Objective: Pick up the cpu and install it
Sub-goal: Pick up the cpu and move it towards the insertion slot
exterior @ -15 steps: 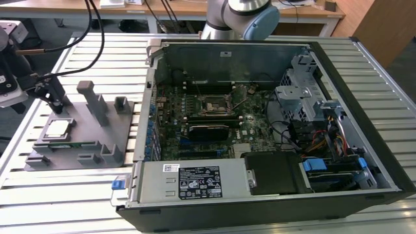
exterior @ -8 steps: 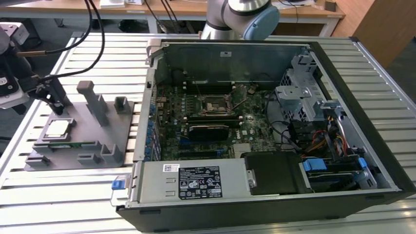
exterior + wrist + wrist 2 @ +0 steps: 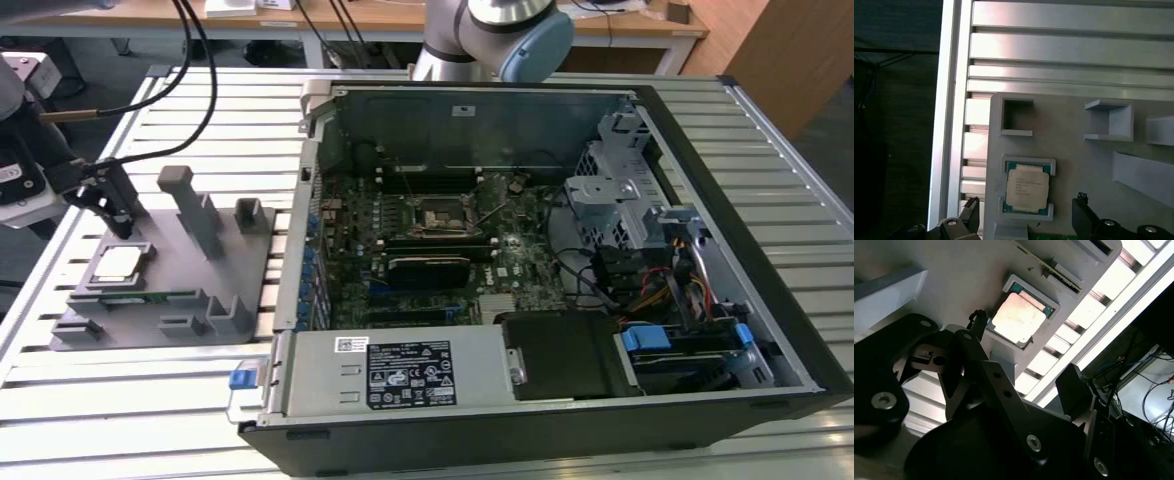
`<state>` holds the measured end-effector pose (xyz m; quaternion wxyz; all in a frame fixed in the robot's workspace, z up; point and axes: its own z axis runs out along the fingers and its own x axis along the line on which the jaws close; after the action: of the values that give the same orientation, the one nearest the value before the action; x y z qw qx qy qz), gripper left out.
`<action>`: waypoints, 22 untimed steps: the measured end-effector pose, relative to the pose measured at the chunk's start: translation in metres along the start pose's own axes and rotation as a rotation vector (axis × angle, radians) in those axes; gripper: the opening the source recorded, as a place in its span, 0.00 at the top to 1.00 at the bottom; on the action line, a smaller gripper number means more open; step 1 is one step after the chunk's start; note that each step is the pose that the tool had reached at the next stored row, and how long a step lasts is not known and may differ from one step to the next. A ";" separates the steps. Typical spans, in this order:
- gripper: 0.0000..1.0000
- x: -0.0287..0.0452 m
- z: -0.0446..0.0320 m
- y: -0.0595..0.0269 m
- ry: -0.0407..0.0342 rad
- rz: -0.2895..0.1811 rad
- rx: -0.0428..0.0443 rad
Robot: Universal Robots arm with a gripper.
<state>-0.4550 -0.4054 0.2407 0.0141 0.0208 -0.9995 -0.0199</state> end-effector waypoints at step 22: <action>0.18 -0.0006 0.0245 -0.0014 0.0006 -0.014 0.0004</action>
<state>-0.4550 -0.4058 0.2162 0.0143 0.0276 -0.9993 -0.0197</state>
